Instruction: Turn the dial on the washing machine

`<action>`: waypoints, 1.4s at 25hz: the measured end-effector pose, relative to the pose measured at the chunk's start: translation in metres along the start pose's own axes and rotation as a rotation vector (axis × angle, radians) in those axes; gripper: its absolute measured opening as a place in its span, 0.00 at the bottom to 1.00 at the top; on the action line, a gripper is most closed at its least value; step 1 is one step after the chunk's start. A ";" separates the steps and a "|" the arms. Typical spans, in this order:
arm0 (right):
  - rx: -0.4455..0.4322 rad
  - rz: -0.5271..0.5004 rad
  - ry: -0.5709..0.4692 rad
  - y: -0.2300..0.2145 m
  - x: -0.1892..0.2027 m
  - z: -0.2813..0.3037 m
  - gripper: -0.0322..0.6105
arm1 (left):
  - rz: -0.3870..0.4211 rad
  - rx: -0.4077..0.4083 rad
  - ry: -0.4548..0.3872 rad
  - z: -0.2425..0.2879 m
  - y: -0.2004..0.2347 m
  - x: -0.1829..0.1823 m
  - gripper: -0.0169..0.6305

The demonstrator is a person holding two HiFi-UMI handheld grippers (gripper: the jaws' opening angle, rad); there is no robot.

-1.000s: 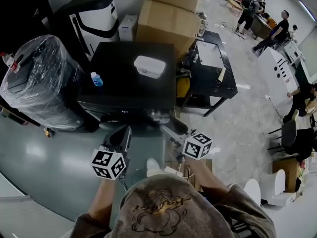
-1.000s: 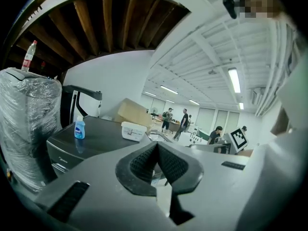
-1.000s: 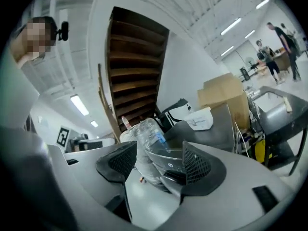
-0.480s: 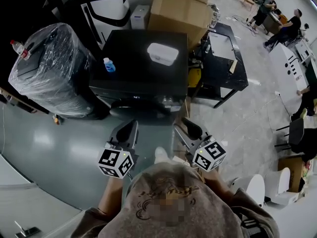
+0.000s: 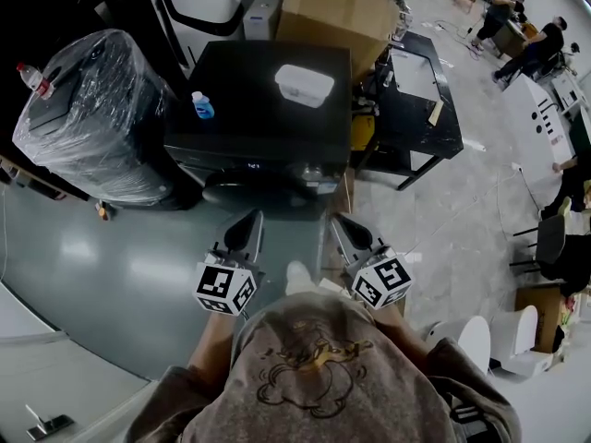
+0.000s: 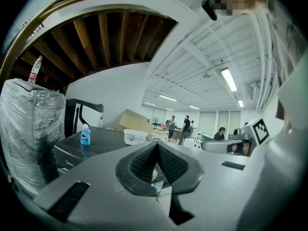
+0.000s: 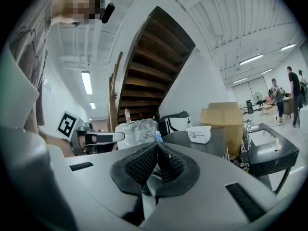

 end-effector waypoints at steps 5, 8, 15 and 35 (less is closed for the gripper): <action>0.031 0.010 -0.009 -0.013 0.008 0.003 0.05 | -0.007 -0.002 0.014 0.007 0.001 0.018 0.01; 0.055 0.021 0.002 -0.020 0.013 0.004 0.05 | -0.012 -0.006 0.024 0.010 0.000 0.021 0.01; 0.079 0.030 0.011 -0.022 0.019 0.005 0.05 | -0.022 -0.030 0.041 0.007 0.001 0.023 0.01; 0.029 0.013 0.046 -0.017 0.024 0.017 0.05 | -0.027 -0.054 0.058 0.002 -0.005 0.017 0.01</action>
Point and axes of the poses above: the fingertips, and each gripper's own axes: z forward along the fingers, y to its left, x out of its underside, the point moved 2 cm from there along -z, backward along the fingers, and after that the axes turned 10 degrees about z, right-handed, at the moved point
